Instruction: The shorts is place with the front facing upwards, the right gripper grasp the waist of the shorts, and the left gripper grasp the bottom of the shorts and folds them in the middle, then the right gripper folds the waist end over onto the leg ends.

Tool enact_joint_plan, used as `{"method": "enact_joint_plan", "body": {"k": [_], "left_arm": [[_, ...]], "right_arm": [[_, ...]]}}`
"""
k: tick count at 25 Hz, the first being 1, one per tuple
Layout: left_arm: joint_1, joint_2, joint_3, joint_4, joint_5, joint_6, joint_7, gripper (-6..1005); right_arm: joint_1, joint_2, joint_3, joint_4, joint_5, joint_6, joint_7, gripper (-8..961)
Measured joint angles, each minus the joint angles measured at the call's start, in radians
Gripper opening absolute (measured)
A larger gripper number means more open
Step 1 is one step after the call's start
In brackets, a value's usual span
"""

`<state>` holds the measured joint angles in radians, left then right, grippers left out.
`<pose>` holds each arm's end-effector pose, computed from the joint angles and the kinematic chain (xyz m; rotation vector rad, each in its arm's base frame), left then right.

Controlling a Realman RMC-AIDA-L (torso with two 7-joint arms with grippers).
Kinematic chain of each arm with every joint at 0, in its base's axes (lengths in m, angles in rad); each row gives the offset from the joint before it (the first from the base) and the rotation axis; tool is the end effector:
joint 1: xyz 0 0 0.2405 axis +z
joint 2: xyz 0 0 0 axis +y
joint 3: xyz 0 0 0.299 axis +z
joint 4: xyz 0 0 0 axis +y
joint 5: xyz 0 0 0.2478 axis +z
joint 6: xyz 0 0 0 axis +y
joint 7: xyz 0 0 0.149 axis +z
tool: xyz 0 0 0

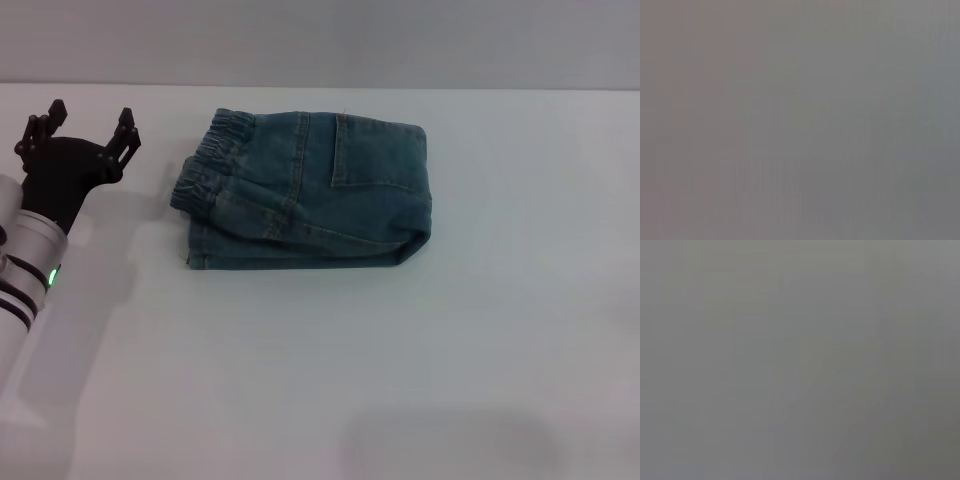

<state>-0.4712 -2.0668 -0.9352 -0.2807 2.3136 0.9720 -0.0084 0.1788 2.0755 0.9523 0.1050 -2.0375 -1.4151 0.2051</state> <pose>-0.3665 0.4024 -0.0681 -1.6350 -0.5422 -0.5997 0.4814 0.2425 0.0149 -1.0753 0.6247 0.6355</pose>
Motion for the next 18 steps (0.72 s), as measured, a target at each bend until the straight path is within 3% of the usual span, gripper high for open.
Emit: {"method": "enact_joint_plan", "body": {"k": [1,9,18], "left_arm": [[0.002,-0.001,0.001,-0.003,0.0,0.001,0.008,827],[0.015,-0.004,0.044,-0.005,0.0,0.027,0.013,827],[0.027,-0.004,0.061,-0.008,-0.001,0.057,0.004,827]], "right_arm": [[0.002,0.0,-0.007,-0.001,0.0,0.0,0.0,625],[0.016,0.001,-0.098,-0.007,-0.001,-0.049,-0.044,637],[0.018,0.005,-0.12,0.01,-0.003,-0.053,-0.066,642]]}}
